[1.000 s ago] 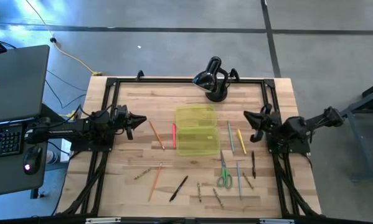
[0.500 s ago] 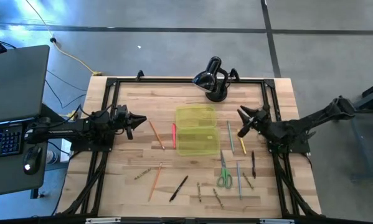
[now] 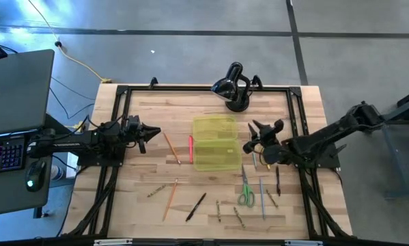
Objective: Pick & place school supplies into a supply box
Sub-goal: Put the top orange pencil into the yellow school supply box
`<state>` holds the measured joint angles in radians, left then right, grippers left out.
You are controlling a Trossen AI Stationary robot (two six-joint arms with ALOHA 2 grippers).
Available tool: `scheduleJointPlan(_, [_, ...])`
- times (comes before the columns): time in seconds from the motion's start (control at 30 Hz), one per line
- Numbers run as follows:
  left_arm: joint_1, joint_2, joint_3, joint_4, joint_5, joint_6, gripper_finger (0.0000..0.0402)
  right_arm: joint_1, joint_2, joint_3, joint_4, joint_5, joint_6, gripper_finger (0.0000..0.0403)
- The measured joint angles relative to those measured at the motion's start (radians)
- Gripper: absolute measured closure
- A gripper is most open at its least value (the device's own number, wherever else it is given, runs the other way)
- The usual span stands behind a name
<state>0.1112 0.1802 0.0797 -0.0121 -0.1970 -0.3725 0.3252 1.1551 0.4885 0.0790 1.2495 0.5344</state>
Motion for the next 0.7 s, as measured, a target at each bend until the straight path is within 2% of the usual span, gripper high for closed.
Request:
scheduleJointPlan(0.2, [0.0, 0.0, 0.0, -0.047, 0.004, 0.0, 0.0328, 0.001, 0.017, 0.0, -0.203, -0.098, 0.282, 0.0311])
scheduleJointPlan(0.4, [0.0, 0.0, 0.0, -0.058, 0.003, 0.0, 0.0328, 0.001, 0.031, 0.001, -0.385, -0.34, 0.572, 0.0311])
scheduleJointPlan(0.53, [0.0, 0.0, 0.0, -0.055, -0.017, 0.0, 0.0328, 0.001, 0.044, 0.0, -0.487, -0.359, 0.676, 0.0311])
scheduleJointPlan(0.7, [0.0, 0.0, 0.0, -0.055, -0.031, 0.0, 0.0328, 0.0, 0.044, 0.001, -0.497, -0.409, 0.721, 0.0311])
